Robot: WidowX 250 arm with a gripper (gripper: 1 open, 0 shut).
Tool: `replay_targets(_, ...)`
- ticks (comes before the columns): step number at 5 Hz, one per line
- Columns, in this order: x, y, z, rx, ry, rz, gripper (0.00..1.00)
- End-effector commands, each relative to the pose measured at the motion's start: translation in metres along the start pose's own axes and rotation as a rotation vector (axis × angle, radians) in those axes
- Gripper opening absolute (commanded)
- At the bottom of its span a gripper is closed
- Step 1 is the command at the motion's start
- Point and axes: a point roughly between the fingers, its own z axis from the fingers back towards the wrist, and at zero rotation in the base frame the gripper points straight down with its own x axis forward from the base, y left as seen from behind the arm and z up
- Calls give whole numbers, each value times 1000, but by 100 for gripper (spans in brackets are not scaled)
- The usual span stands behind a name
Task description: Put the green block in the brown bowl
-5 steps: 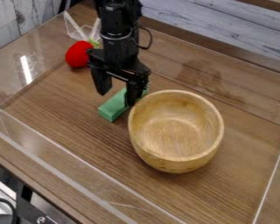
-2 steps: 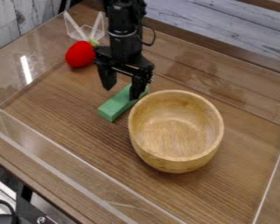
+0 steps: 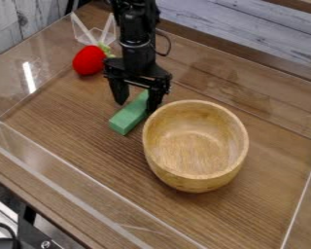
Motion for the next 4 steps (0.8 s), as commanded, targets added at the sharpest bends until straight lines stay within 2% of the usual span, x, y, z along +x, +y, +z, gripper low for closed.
replay_targets(1,10,2,16,-3,-50,44,100)
replay_targets(3,15,4,27,-16,-65,97,100)
replay_targets(4,13,4,35,-24,-73,75,100)
